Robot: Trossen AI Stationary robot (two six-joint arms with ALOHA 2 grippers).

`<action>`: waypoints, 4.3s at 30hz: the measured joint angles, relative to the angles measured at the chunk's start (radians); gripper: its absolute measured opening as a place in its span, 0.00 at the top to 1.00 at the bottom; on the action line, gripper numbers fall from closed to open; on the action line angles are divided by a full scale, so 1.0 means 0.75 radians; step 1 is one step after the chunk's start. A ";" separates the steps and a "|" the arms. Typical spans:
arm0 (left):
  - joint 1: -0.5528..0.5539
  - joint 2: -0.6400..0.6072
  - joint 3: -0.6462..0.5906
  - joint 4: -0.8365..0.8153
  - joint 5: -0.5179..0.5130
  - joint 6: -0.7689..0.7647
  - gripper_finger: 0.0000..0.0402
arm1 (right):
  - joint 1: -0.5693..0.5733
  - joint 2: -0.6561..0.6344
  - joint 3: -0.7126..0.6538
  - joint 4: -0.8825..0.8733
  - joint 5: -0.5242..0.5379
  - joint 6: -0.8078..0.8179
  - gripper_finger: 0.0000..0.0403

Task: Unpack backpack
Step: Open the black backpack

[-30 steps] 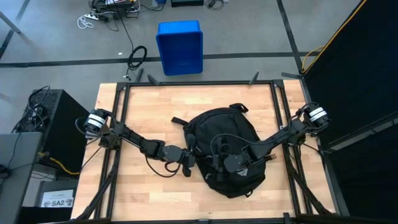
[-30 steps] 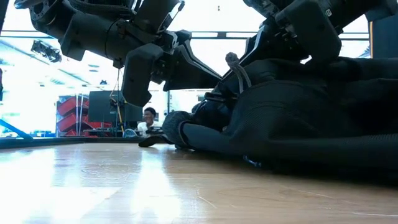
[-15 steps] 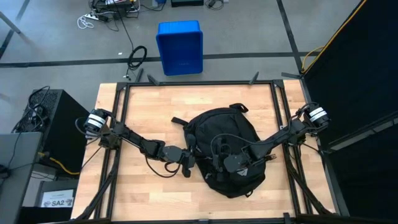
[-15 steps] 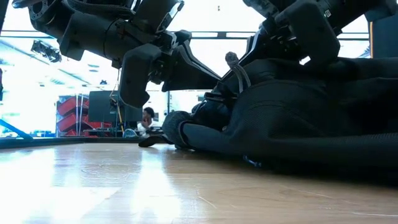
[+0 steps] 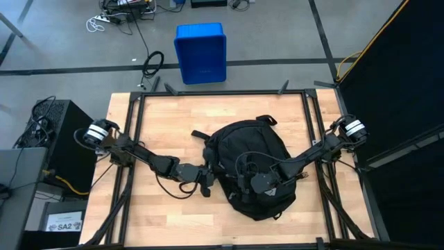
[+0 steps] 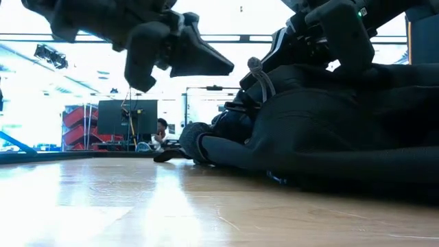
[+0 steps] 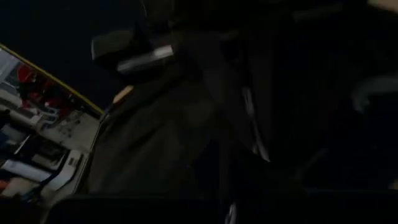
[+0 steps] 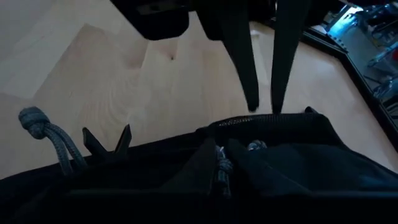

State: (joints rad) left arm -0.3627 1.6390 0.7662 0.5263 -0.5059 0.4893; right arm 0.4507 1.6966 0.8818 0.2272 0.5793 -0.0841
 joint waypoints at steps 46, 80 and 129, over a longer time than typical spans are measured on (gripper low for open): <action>0.038 0.144 -0.002 0.155 0.026 0.098 0.64 | 0.020 -0.008 0.001 0.265 -0.068 -0.090 1.00; 0.033 0.291 -0.066 0.365 -0.420 0.296 1.00 | 0.155 -0.109 0.002 0.100 -0.054 -0.022 1.00; -0.101 0.000 -0.026 0.051 0.074 -0.024 0.52 | -0.019 -0.193 0.002 -0.289 -0.204 0.349 1.00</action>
State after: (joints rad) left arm -0.4383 1.6392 0.7466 0.5645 -0.4505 0.4711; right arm 0.4368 1.5517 0.8833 0.0102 0.4261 0.1779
